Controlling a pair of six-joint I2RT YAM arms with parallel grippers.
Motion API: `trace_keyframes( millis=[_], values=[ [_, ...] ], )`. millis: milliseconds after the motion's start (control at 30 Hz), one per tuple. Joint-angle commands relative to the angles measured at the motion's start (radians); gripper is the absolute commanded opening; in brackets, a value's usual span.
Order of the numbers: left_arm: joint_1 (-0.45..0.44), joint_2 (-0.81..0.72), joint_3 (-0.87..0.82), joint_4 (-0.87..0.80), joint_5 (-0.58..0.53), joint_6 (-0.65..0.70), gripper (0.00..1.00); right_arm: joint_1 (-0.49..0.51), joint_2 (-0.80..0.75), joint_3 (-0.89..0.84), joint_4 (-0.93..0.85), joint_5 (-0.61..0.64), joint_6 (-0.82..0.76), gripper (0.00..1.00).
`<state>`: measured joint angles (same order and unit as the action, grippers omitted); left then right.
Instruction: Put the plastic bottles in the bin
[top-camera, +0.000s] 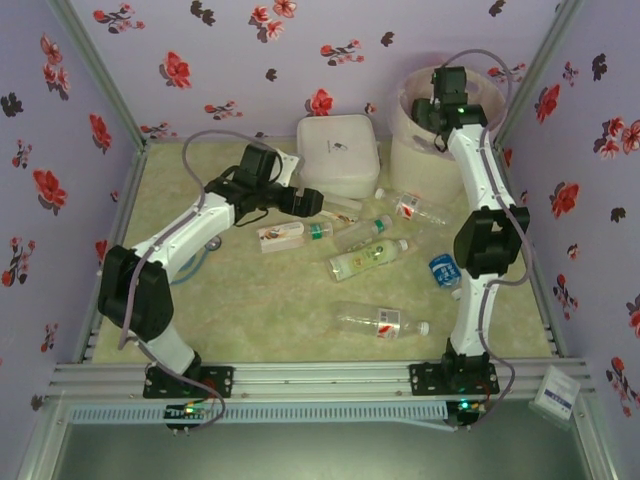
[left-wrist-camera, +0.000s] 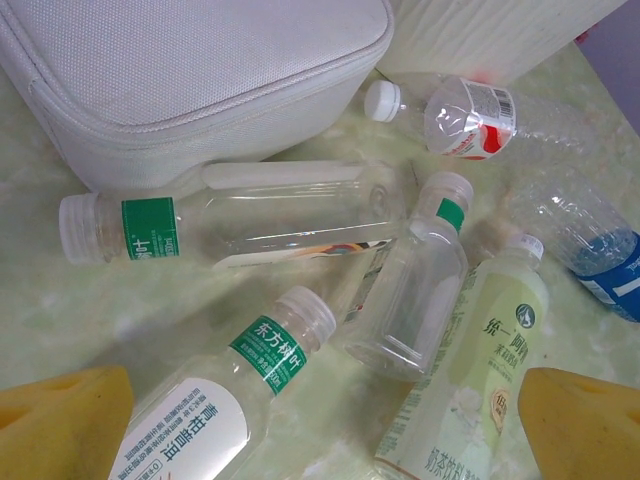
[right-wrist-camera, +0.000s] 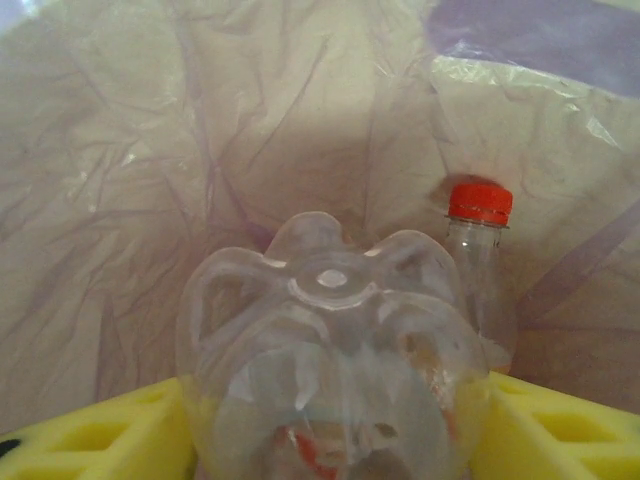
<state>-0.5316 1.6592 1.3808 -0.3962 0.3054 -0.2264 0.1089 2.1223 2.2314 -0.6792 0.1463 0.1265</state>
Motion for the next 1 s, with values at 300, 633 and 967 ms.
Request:
trace_keyframes(
  millis=[300, 633, 967],
  values=[
    [0.005, 0.02, 0.041, -0.065, -0.032, 0.068, 1.0, -0.016, -0.052, 0.108, -0.104, 0.002, 0.008, 0.99],
    [-0.002, 0.08, 0.135, -0.313, -0.12, 0.388, 1.0, -0.021, -0.278, -0.048, -0.155, -0.073, 0.056, 0.99],
    [0.036, 0.277, 0.195, -0.353, -0.139, 0.549, 1.0, -0.019, -0.625, -0.522, -0.084, -0.321, 0.21, 0.99]
  ],
)
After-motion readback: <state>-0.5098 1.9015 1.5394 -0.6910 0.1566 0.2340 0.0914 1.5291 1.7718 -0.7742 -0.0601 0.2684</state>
